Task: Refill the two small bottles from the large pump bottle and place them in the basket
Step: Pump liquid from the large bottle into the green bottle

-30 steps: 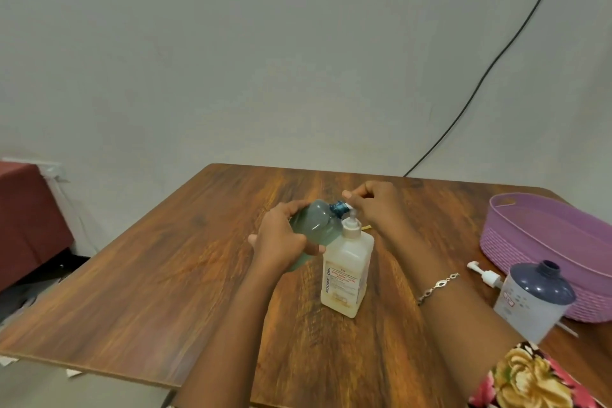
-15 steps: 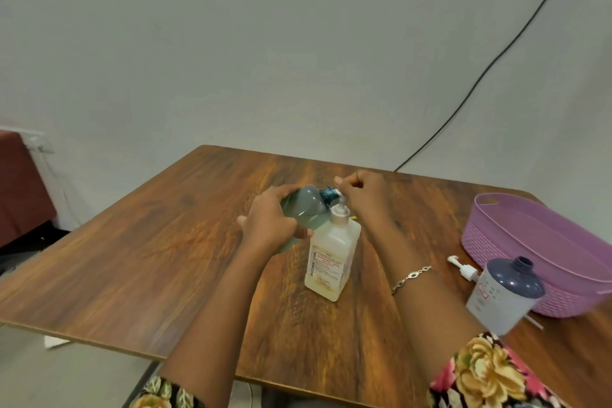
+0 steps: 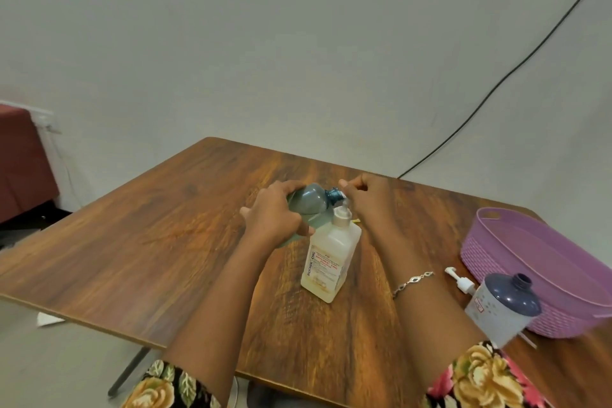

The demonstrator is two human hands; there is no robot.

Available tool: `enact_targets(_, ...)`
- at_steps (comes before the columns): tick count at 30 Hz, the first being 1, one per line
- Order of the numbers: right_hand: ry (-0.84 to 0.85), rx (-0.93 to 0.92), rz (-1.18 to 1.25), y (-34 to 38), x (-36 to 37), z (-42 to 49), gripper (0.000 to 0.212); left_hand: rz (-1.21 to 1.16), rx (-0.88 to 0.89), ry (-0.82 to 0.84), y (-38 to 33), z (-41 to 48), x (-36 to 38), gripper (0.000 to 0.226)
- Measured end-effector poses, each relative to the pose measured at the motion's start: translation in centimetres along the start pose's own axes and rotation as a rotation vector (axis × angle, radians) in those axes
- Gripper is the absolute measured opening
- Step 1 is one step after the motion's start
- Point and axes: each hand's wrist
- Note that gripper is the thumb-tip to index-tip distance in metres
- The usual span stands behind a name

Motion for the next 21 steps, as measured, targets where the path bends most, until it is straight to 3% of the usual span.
enact_targets(10,0.013,-0.024,-0.037,0.2,0.0,-0.6,0.022,-0.133,-0.059,0.032,0.8,-0.5,0.0,0.079)
enact_targets(21,0.009,-0.032,-0.022,-0.5,0.6,-0.7,0.027,-0.110,-0.062,0.031,1.1,-0.5,0.0,0.076)
Point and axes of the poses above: each hand's wrist, its own z-axis towards the middle knuckle, its own x-axis out of the palm, y = z × x, and after that the axes turned 12 degrees about -z, right-handed
